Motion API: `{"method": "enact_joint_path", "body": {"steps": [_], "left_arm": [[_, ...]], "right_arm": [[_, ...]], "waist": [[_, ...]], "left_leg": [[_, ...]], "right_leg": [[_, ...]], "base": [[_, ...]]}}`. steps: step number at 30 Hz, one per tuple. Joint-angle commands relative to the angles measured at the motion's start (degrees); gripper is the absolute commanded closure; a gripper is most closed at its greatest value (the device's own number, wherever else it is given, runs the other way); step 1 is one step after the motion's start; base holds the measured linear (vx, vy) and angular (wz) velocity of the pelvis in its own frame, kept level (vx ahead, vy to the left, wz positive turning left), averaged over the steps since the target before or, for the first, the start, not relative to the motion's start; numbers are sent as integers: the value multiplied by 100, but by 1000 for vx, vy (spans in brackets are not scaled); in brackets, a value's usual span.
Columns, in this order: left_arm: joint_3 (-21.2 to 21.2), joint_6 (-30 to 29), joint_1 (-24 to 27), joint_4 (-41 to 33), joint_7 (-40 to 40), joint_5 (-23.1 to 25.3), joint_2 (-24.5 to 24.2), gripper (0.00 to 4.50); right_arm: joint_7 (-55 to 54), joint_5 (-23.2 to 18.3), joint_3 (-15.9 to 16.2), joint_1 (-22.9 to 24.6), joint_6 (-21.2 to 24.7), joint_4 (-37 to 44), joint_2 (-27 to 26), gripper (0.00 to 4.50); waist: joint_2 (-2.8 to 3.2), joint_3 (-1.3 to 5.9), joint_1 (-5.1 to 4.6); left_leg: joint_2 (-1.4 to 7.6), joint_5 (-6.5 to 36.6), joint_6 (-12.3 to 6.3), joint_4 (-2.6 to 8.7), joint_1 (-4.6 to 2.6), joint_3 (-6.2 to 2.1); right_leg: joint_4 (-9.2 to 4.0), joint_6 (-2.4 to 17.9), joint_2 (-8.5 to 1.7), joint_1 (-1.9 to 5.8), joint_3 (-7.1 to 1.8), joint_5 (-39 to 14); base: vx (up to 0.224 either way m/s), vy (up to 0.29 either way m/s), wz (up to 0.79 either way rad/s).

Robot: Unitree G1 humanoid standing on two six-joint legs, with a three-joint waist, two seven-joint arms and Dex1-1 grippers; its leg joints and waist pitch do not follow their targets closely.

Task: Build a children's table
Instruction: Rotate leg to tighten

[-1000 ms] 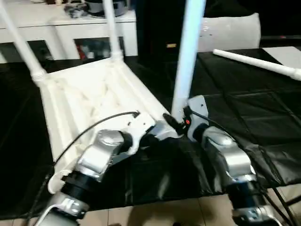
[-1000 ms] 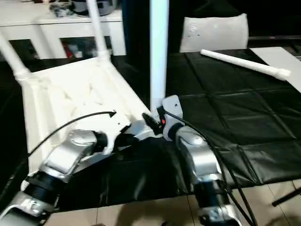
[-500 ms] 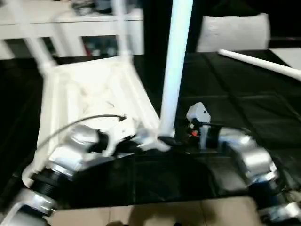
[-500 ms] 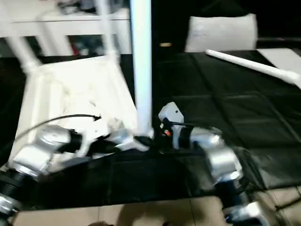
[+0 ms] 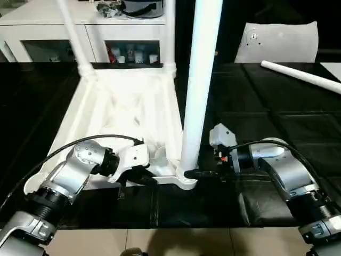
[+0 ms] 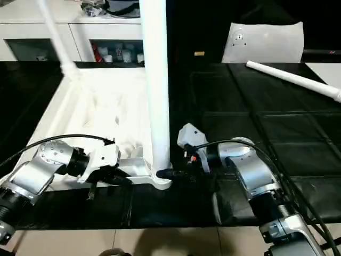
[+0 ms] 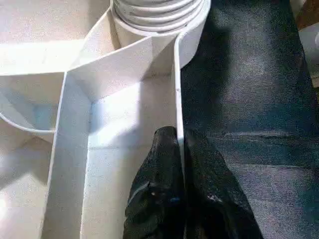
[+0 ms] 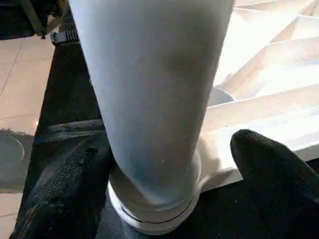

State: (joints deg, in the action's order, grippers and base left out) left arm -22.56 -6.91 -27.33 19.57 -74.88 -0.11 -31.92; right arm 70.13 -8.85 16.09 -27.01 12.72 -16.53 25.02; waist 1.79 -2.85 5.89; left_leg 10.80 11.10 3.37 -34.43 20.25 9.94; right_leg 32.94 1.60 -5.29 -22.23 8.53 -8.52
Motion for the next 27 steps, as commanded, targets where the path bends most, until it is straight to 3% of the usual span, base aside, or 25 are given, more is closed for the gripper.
{"method": "enact_joint_path", "body": {"steps": [1,2,7,8,11,13,14,15,16,20,22,25,27], "left_arm": [[-75,153,-175,-33,-149,57,29,450],[-74,162,-194,-14,-139,52,32,450],[-88,214,-209,30,-131,73,24,450],[-66,222,-202,83,-111,56,34,450],[-67,239,-203,98,-105,63,32,450],[-71,266,-207,115,-119,70,24,450],[-82,302,-204,138,-154,85,-9,450],[-80,301,-198,141,-163,82,-16,450],[-81,315,-199,150,-170,89,-27,450],[-63,299,-197,157,-190,66,-38,450],[-63,299,-197,158,-190,65,-38,450],[-53,336,-245,200,-207,67,-40,450],[-67,358,-282,214,-228,93,-58,450]], "right_arm": [[89,20,24,-106,-96,-27,47,87],[166,21,71,-78,-111,-22,61,114],[224,29,133,-51,-118,-10,62,143],[243,-31,141,-28,-38,9,28,154],[236,-32,143,-25,-40,2,19,188],[244,6,159,-28,-90,-35,32,188],[251,18,162,-17,-102,-65,31,188],[245,25,160,-11,-105,-70,28,188],[205,-15,117,-19,-50,-92,-16,157],[94,-67,46,-10,6,-149,-104,146],[94,-66,47,-9,5,-149,-103,115],[0,-51,102,47,20,-57,-133,107],[-33,-41,122,34,36,-54,-148,107]], "waist": [[-55,348,-50],[-44,344,-51],[-50,352,-49],[-17,350,-44],[-34,350,-48],[-47,343,-54],[5,346,-43],[-5,344,-57],[-5,344,-57],[-15,347,-60],[-13,348,-60],[39,349,-53],[-3,345,-63]], "left_leg": [[299,1655,-125,453,-73,-118],[302,1667,-128,454,-80,-118],[303,1624,-144,452,-77,-118],[297,1617,-150,451,-67,-119],[303,1648,-140,454,-72,-120],[302,1705,-133,456,-75,-121],[298,1731,-117,456,-84,-130],[302,1785,-104,462,-80,-129],[302,1785,-104,462,-80,-129],[303,1804,-91,462,-84,-131],[305,1801,-86,462,-83,-131],[305,1828,-64,468,-87,-139],[300,1839,-64,469,-87,-132]], "right_leg": [[-468,584,-450,243,-392,-2734],[-474,577,-451,230,-393,-2760],[-468,593,-448,231,-397,-2708],[-467,600,-445,233,-396,-2687],[-469,603,-446,235,-392,-2696],[-478,585,-444,231,-388,-2767],[-475,578,-452,231,-388,-2794],[-490,568,-444,232,-385,-2794],[-490,568,-444,232,-385,-2794],[-482,619,-451,227,-384,-2775],[-478,623,-448,232,-385,-2750],[-468,631,-448,235,-389,-2694],[-472,631,-442,233,-387,-2719]], "base": [[0,0,0],[0,0,0],[0,0,0],[0,0,0],[0,0,0],[0,0,0],[0,0,0],[0,0,0],[0,0,0],[0,0,0],[0,0,0],[0,0,0],[0,0,0]]}}
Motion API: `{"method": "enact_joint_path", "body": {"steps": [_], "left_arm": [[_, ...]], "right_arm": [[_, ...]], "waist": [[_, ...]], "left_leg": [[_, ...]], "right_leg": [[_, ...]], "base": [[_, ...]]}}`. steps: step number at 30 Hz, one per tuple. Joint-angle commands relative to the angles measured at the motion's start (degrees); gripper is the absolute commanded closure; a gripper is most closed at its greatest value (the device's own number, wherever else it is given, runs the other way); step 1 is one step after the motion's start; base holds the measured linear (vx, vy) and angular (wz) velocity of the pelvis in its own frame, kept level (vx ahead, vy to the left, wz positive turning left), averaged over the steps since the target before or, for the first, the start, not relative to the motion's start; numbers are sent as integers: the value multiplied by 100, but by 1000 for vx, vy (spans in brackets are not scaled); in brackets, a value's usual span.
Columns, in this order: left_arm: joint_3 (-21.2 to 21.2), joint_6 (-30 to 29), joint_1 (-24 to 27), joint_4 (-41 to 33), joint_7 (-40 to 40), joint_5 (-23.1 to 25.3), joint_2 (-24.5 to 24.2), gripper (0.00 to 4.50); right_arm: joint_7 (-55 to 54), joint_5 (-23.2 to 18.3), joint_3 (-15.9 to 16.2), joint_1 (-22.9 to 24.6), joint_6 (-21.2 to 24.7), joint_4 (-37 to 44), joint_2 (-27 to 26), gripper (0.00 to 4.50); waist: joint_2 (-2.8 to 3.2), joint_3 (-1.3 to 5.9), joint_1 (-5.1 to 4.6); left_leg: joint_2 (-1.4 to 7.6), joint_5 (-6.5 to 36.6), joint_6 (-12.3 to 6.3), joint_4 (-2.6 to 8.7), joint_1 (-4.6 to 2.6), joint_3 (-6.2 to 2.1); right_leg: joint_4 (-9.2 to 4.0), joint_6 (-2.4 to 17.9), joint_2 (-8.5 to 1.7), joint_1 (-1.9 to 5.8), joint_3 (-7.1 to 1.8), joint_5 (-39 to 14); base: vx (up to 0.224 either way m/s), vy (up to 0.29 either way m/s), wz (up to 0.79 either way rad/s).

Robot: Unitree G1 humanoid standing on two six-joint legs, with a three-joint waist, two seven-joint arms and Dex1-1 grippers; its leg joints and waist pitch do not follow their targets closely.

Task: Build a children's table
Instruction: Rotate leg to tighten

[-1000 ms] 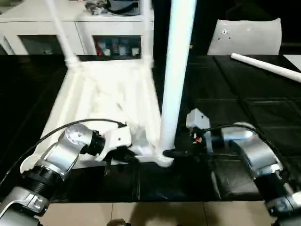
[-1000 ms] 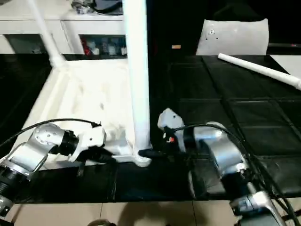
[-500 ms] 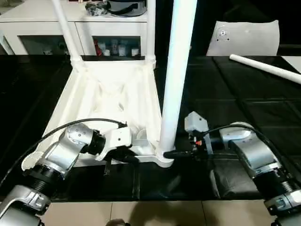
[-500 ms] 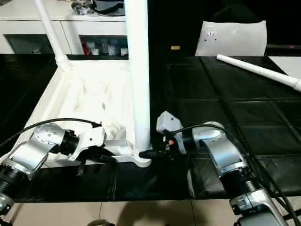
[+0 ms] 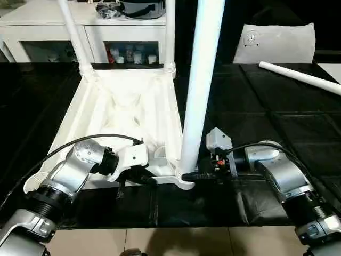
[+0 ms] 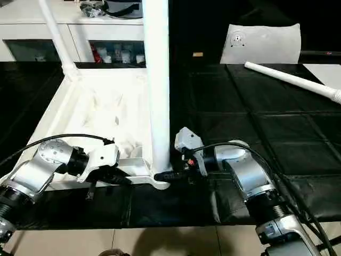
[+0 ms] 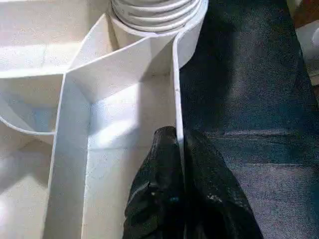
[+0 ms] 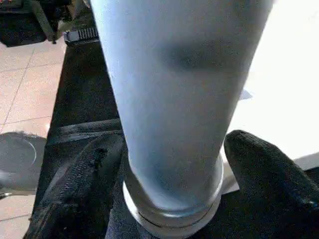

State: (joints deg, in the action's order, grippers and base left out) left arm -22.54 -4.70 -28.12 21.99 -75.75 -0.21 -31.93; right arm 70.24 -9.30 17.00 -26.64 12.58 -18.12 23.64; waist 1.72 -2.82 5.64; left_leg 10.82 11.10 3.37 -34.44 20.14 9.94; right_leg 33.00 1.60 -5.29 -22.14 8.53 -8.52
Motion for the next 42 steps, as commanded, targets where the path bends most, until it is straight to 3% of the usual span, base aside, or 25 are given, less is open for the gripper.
{"method": "enact_joint_path", "body": {"steps": [1,7,8,9,12,14,16,17,18,20,23,24,26,32,41,42], "left_arm": [[-69,137,-203,-27,-140,104,-57,450],[-65,157,-239,-4,-154,91,-45,450],[-66,142,-234,-10,-162,86,-44,450],[-66,142,-234,-10,-162,86,-44,450],[-59,141,-222,-14,-180,73,-50,450],[-72,189,-219,10,-175,109,-75,450],[-58,164,-205,10,-171,92,-74,450],[-56,158,-186,-3,-185,80,-84,450],[-54,149,-177,-14,-194,72,-91,450],[-48,137,-163,-26,-187,68,-95,450],[-45,141,-160,-28,-189,72,-97,450],[-44,136,-159,-29,-191,68,-96,450],[-39,146,-165,-37,-205,67,-114,450],[-34,170,-210,19,-188,88,-108,450],[-29,170,-247,64,-207,81,-115,450],[-16,174,-245,73,-185,79,-111,450]], "right_arm": [[-45,4,31,-3,50,104,-10,107],[-72,10,6,-15,83,79,-87,125],[-59,-36,15,26,128,130,-105,140],[-59,-36,15,26,128,130,-105,154],[-93,-47,31,63,136,169,-107,173],[-99,-47,53,82,161,170,-104,188],[-101,-50,58,96,169,178,-106,189],[-105,-17,73,126,150,189,-104,191],[-110,5,84,138,134,193,-102,192],[-112,27,105,158,118,200,-85,193],[-174,0,88,178,141,229,-109,193],[-186,-26,69,176,165,233,-127,137],[-204,-66,41,157,216,236,-154,120],[-278,15,82,166,171,270,-159,70],[-335,60,134,115,248,241,-199,70],[-335,65,145,113,254,240,-201,85]], "waist": [[5,342,-39],[22,335,-45],[48,340,-43],[21,345,-40],[46,346,-33],[28,339,-39],[34,336,-38],[8,336,-44],[41,336,-41],[3,340,-38],[22,337,-36],[21,337,-39],[43,331,-44],[34,329,-52],[41,324,-58],[46,325,-55]], "left_leg": [[297,1839,-64,470,-76,-131],[301,1936,-36,472,-84,-141],[307,1948,-21,477,-87,-142],[308,1919,-25,478,-80,-144],[312,1893,-25,479,-75,-144],[307,1925,-24,480,-77,-140],[308,1949,-17,482,-77,-142],[308,1946,-21,482,-77,-139],[309,1958,-10,484,-80,-143],[308,1916,-22,484,-75,-140],[312,1907,-25,486,-77,-141],[310,1921,-21,488,-75,-140],[306,1974,-11,488,-81,-140],[307,2024,13,492,-79,-151],[305,2069,16,493,-82,-150],[308,2076,22,495,-88,-154]], "right_leg": [[-477,631,-442,225,-387,-2719],[-501,582,-448,215,-379,-2861],[-497,599,-445,215,-384,-2791],[-480,626,-447,224,-389,-2718],[-461,666,-450,226,-395,-2638],[-473,647,-450,224,-391,-2714],[-482,639,-451,222,-391,-2745],[-487,630,-450,222,-389,-2759],[-484,619,-449,220,-392,-2761],[-480,613,-452,224,-396,-2736],[-477,628,-452,218,-398,-2721],[-474,640,-451,219,-399,-2717],[-489,631,-450,216,-396,-2759],[-492,600,-454,218,-390,-2819],[-500,593,-456,211,-392,-2864],[-499,592,-456,207,-392,-2862]], "base": [[0,0,0],[0,0,0],[0,0,0],[0,0,0],[0,0,0],[0,0,0],[0,0,0],[0,0,0],[0,0,0],[0,0,0],[0,0,0],[0,0,0],[0,0,0],[0,0,0],[0,0,0],[0,0,0]]}}
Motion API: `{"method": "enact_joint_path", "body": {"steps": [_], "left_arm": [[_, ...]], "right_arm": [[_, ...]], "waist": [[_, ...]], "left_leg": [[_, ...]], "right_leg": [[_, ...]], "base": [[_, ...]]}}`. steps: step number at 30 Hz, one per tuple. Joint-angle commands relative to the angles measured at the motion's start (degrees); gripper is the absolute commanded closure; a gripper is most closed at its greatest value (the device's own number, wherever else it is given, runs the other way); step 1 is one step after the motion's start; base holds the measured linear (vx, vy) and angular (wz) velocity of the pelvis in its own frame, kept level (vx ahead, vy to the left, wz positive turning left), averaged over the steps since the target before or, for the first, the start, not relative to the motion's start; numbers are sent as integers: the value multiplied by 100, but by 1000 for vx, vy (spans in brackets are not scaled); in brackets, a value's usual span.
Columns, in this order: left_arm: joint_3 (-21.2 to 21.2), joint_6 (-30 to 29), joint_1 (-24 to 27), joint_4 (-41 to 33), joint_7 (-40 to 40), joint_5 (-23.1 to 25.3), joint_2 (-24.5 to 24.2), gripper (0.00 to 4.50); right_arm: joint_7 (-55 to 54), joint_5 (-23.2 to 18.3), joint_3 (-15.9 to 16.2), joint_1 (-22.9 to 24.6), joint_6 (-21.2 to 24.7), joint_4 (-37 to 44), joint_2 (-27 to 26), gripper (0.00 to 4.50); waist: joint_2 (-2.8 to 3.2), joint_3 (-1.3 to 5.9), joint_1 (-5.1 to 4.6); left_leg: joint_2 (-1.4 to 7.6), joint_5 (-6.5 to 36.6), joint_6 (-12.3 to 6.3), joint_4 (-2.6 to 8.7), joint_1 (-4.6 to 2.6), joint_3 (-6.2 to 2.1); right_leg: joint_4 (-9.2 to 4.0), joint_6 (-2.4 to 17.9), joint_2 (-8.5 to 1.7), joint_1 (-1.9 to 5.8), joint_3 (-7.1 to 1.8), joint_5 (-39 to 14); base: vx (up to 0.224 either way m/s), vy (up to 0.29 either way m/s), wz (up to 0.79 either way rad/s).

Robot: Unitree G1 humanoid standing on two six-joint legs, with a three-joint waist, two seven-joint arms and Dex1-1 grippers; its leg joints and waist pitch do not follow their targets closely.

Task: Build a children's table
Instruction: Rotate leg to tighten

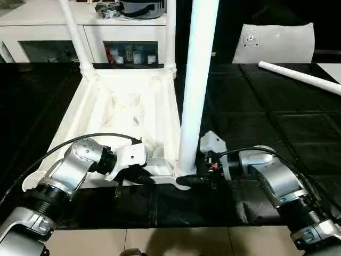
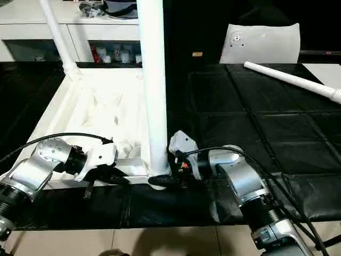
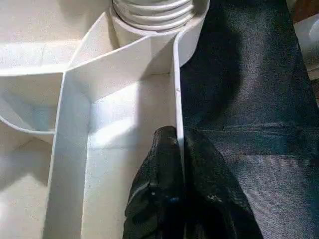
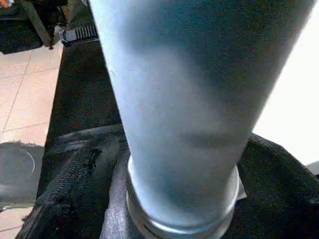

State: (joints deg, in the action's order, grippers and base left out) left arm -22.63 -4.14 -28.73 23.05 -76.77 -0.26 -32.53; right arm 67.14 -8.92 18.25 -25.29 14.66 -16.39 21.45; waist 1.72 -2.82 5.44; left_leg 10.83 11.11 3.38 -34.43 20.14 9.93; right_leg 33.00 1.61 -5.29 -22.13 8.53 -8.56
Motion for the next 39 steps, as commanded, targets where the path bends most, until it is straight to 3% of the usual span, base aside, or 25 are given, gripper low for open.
{"method": "enact_joint_path", "body": {"steps": [1,6,11,16,19,22,23,24,25,26,28,33,35,39], "left_arm": [[-9,121,-185,-33,-85,85,-51,450],[-16,148,-211,-9,-105,92,-57,450],[-27,152,-229,8,-118,91,-46,450],[-3,40,-205,-17,-31,83,-8,450],[267,-645,-128,-209,495,-106,268,450],[462,-1112,-107,-336,1055,-174,570,450],[584,-1423,-90,-426,1542,-171,850,450],[710,-1791,-84,-510,2097,-162,1207,450],[710,-1791,-84,-510,2097,-162,1207,450],[873,-2139,-122,-543,2698,-143,1595,450],[966,-2306,-141,-567,2989,-121,1775,450],[1211,-2803,-310,-653,4141,-56,2662,450],[1156,-2870,-321,-710,4169,-26,2754,450],[1017,-2751,-297,-696,4019,119,2565,450]], "right_arm": [[-26,27,21,-23,48,67,17,85],[-71,-43,2,-12,139,81,-49,136],[-85,-33,-3,53,159,113,-15,175],[-210,-64,-24,126,234,152,-86,181],[-889,-64,-202,235,346,158,-455,182],[-1580,-32,-385,275,428,60,-841,183],[-2136,-40,-530,287,519,20,-1191,183],[-2743,-101,-699,271,671,-7,-1633,183],[-2743,-101,-699,271,671,-7,-1633,183],[-3236,-115,-802,217,775,-89,-2004,183],[-3445,-71,-829,193,786,-131,-2147,185],[-4305,292,-784,27,818,-373,-2730,186],[-4349,386,-744,67,702,-344,-2768,117],[-4304,464,-715,175,493,-235,-2662,84]], "waist": [[41,324,-39],[68,316,-44],[58,323,-41],[66,313,-51],[80,295,-74],[52,279,-132],[43,283,-148],[39,272,-236],[39,272,-236],[90,278,-325],[61,294,-410],[48,332,-440],[46,365,-409],[80,396,-393]], "left_leg": [[307,2078,23,493,-86,-150],[304,2178,46,495,-96,-158],[312,2121,48,502,-87,-157],[307,2198,63,503,-99,-160],[307,2335,120,505,-125,-165],[271,2402,172,486,-120,-188],[262,2399,172,480,-117,-192],[257,2408,191,475,-107,-201],[257,2408,191,475,-107,-201],[242,2404,166,470,-78,-220],[227,2286,105,456,-58,-208],[193,1546,-176,447,6,-146],[205,1253,-269,453,28,-134],[227,839,-414,449,81,-130]], "right_leg": [[-502,593,-454,206,-393,-2852],[-512,566,-458,202,-384,-2948],[-497,600,-454,204,-396,-2819],[-517,563,-456,198,-389,-2944],[-534,556,-449,175,-377,-3052],[-594,416,-471,179,-319,-3416],[-604,367,-468,189,-303,-3476],[-630,309,-460,178,-277,-3528],[-630,309,-460,178,-277,-3528],[-642,277,-462,206,-252,-3494],[-647,284,-457,213,-254,-3364],[-592,457,-435,237,-323,-2799],[-543,516,-432,265,-343,-2450],[-460,682,-411,301,-359,-1737]], "base": [[0,0,0],[0,0,0],[0,0,0],[0,0,0],[0,0,0],[0,0,0],[0,0,0],[0,0,0],[0,0,0],[0,0,0],[0,0,0],[0,0,0],[0,0,0],[0,0,0]]}}
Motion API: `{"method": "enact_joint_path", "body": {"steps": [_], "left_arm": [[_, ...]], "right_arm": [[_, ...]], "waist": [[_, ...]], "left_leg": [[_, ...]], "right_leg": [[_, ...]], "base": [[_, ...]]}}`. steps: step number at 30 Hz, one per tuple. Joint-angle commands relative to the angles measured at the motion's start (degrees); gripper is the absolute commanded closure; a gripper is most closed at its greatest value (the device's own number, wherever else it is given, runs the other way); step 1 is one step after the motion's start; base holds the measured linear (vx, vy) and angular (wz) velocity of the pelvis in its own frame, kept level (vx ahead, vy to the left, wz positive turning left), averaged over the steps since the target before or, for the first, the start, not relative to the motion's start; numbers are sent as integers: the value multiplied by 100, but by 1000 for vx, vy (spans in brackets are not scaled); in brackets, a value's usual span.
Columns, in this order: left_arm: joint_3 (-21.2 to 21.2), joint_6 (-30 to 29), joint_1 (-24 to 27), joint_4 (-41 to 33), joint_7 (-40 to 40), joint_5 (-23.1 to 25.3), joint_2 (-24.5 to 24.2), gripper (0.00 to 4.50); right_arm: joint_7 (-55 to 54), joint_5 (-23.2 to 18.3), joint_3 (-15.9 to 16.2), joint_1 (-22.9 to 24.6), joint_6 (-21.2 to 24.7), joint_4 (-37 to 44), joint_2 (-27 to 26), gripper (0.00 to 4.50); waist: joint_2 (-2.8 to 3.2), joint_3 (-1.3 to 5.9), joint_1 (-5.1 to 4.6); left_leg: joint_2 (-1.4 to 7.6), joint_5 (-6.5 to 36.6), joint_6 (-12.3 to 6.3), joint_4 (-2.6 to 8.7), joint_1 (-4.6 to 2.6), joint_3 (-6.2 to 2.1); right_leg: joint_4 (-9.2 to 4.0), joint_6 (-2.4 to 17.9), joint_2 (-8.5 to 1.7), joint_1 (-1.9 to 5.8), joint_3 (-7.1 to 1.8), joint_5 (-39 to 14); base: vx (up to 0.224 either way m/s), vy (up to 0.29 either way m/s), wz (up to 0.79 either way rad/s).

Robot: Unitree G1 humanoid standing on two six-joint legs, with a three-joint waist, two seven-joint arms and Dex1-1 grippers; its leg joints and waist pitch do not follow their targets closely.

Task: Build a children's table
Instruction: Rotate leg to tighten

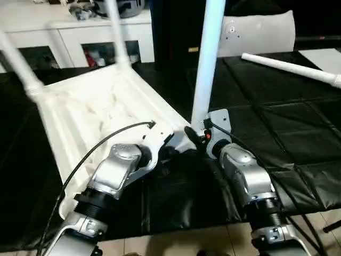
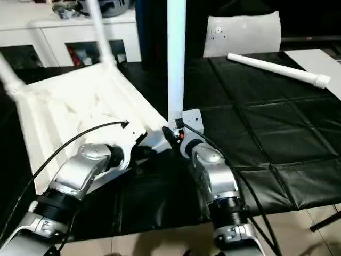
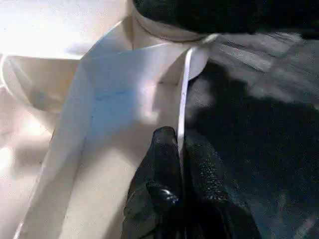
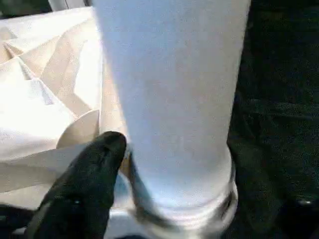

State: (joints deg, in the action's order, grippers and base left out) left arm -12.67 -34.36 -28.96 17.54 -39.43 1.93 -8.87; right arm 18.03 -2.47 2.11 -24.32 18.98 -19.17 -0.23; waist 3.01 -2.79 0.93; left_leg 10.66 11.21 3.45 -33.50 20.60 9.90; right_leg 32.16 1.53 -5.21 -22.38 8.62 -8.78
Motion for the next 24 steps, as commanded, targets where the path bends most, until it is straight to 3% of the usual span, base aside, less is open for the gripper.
{"method": "enact_joint_path", "body": {"steps": [1,2,3,5,8,9,10,15,17,18,21,23,24], "left_arm": [[14,315,-250,-158,198,-105,113,450],[15,340,-232,-171,144,-112,58,450],[4,350,-205,-205,56,-108,-21,450],[-62,463,-77,-325,-405,-120,-398,450],[-176,690,11,-309,-864,-111,-755,450],[-210,786,39,-317,-1041,-123,-873,450],[-240,867,59,-310,-1231,-137,-1000,450],[-512,1604,135,-305,-2403,-275,-1626,450],[-667,1814,144,-254,-2832,-283,-1875,450],[-698,1882,139,-221,-2907,-269,-1922,450],[-852,2296,85,1,-3386,-215,-2159,450],[-916,2429,60,45,-3572,-207,-2231,450],[-942,2474,51,51,-3674,-223,-2260,450]], "right_arm": [[680,-225,869,117,38,126,-448,72],[730,-263,840,143,28,186,-421,72],[795,-288,807,174,-7,255,-370,56],[1124,-323,779,278,-135,498,-33,40],[1562,-409,753,370,-229,663,304,17],[1736,-425,762,396,-269,721,446,10],[1950,-482,755,417,-254,789,601,5],[3007,-620,701,409,-365,845,1353,2],[3476,-668,770,385,-419,797,1664,2],[3584,-685,794,378,-433,785,1740,2],[4282,-716,1008,295,-443,723,2156,2],[4576,-681,1135,255,-470,701,2309,2],[4708,-649,1205,231,-509,679,2381,2]], "waist": [[-44,411,59],[-43,415,56],[10,425,58],[-23,404,56],[-25,381,41],[-12,381,55],[-19,381,50],[-15,392,178],[-15,387,281],[-49,379,298],[-36,368,425],[-67,354,460],[-50,347,478]], "left_leg": [[247,714,-443,344,37,-131],[247,685,-467,341,41,-125],[251,584,-506,327,50,-131],[245,687,-578,332,62,-116],[251,895,-537,338,60,-114],[258,1008,-493,338,17,-114],[258,992,-497,337,19,-108],[303,949,-469,334,-27,-99],[304,1032,-432,332,-45,-87],[314,1048,-416,338,-52,-78],[329,1166,-309,343,-72,-74],[328,1364,-262,352,-69,-78],[321,1455,-231,354,-72,-87]], "right_leg": [[-338,768,-428,335,-376,-1512],[-328,802,-419,336,-378,-1420],[-291,878,-420,335,-384,-1209],[-307,892,-408,330,-380,-1223],[-338,824,-412,322,-376,-1465],[-353,794,-408,304,-380,-1602],[-352,803,-403,307,-384,-1591],[-293,900,-409,268,-414,-1430],[-290,932,-412,255,-420,-1516],[-294,929,-411,247,-427,-1544],[-302,869,-431,227,-438,-1763],[-321,773,-436,236,-435,-1991],[-334,745,-442,238,-427,-2157]], "base": [[0,0,0],[0,0,0],[0,0,0],[0,0,0],[0,0,0],[0,0,0],[0,0,0],[0,0,0],[0,0,0],[0,0,0],[0,0,0],[0,0,0],[0,0,0]]}}
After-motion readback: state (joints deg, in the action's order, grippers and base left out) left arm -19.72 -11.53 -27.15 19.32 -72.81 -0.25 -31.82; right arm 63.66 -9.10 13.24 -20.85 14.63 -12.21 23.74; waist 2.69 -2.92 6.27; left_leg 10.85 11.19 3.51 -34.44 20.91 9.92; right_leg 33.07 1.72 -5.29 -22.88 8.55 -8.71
